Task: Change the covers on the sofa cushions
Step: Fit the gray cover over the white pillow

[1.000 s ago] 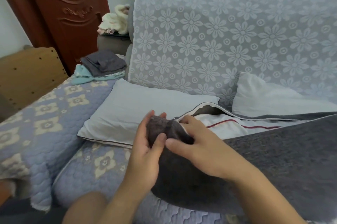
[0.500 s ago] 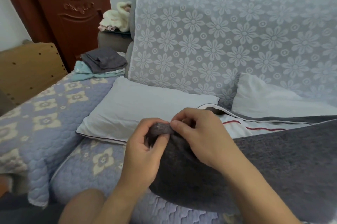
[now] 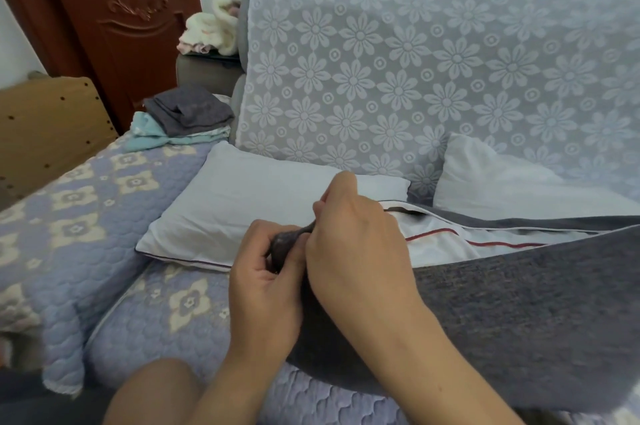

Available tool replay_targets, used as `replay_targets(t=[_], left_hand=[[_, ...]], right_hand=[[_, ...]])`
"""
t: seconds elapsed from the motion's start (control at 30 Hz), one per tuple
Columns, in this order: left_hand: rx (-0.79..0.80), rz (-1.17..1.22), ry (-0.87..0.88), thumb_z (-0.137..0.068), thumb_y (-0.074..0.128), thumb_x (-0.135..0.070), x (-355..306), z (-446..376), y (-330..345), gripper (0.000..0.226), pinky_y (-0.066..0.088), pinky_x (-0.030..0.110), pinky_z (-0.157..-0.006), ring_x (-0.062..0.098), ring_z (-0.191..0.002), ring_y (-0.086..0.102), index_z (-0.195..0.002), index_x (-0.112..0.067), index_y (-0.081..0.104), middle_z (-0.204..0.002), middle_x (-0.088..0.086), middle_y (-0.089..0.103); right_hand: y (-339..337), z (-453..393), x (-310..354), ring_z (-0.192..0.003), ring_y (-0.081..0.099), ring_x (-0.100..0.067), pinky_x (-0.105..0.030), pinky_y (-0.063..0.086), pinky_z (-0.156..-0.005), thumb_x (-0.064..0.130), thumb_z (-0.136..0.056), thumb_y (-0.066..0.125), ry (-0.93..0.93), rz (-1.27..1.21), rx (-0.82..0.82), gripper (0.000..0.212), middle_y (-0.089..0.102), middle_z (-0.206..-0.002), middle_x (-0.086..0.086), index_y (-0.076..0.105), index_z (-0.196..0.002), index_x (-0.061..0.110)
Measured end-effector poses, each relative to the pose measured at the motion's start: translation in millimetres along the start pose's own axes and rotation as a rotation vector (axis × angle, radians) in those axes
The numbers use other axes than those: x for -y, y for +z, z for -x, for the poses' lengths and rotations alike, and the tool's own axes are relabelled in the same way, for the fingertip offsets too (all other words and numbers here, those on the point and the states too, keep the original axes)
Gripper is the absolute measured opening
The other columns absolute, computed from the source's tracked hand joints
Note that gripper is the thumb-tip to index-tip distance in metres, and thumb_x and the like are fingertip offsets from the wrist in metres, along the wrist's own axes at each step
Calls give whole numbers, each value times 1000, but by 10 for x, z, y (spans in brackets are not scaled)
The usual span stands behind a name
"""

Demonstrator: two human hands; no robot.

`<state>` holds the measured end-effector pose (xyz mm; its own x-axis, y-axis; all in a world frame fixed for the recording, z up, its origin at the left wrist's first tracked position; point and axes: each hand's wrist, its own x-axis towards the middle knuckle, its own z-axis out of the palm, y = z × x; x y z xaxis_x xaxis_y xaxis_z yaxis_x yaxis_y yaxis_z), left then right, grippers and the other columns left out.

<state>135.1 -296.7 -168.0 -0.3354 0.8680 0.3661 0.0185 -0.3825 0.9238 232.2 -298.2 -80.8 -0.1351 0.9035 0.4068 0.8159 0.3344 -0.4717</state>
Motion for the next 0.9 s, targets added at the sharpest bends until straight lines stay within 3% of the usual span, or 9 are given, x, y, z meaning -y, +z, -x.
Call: replay_targets(t=[0.13, 0.27, 0.43, 0.6, 0.7, 0.83, 0.9], left_hand=[[-84, -22, 12, -89, 66, -24, -32, 23, 19, 19, 46, 32, -65, 12, -68, 53, -76, -13, 58, -71, 10, 57], [-126, -151, 70, -89, 65, -29, -57, -36, 54, 29, 38, 23, -60, 9, -65, 42, -72, -14, 48, -68, 6, 44], [-90, -238, 142, -91, 65, -30, -84, -32, 54, 29, 36, 15, -63, 6, -66, 43, -70, -40, 47, -69, -14, 43], [-76, -258, 160, -91, 66, -30, -79, -34, -11, 29, 35, 23, -63, 8, -66, 41, -70, -38, 47, -69, -14, 41], [-88, -228, 126, -91, 66, -34, -92, -60, -44, 28, 35, 25, -61, 9, -64, 41, -70, -36, 47, -67, -14, 41], [-96, -200, 100, -88, 65, -43, -62, -58, -74, 28, 37, 32, -56, 19, -58, 41, -69, -34, 48, -65, -12, 40], [-101, -206, 107, -89, 67, -38, -66, -47, -76, 29, 36, 31, -58, 14, -61, 41, -68, -32, 47, -65, -13, 41]], right_hand=[[-83, -38, -11, -64, 35, -25, -38, 21, -58, 18, -93, 47, 20, 56, 53, 19, 33, -72, 3, 28, -93, 16], [-168, -82, -217, -90, 55, -39, -37, 28, -66, 16, -92, 48, 143, 65, 35, 14, 57, -91, -11, 35, -94, 12], [-218, -168, -448, -99, 55, -37, -37, 34, -70, 17, -97, 48, 322, 76, 87, 7, 61, -102, -13, 47, -98, 10], [-262, -208, -638, -92, 53, -30, -35, 36, -71, 17, -98, 48, 443, 36, 118, 11, 62, -103, -14, 53, -95, 7], [-320, -206, -683, -100, 56, -32, -34, 36, -73, 20, -101, 49, 456, 41, 137, 17, 63, -108, -14, 55, -98, 5], [-356, -217, -727, -95, 54, -28, -32, 28, -67, 20, -101, 49, 458, 62, 176, 17, 63, -106, -14, 56, -97, 5], [-347, -223, -740, -93, 52, -28, -32, 30, -69, 20, -101, 49, 460, 71, 189, 17, 63, -106, -15, 56, -97, 5]])
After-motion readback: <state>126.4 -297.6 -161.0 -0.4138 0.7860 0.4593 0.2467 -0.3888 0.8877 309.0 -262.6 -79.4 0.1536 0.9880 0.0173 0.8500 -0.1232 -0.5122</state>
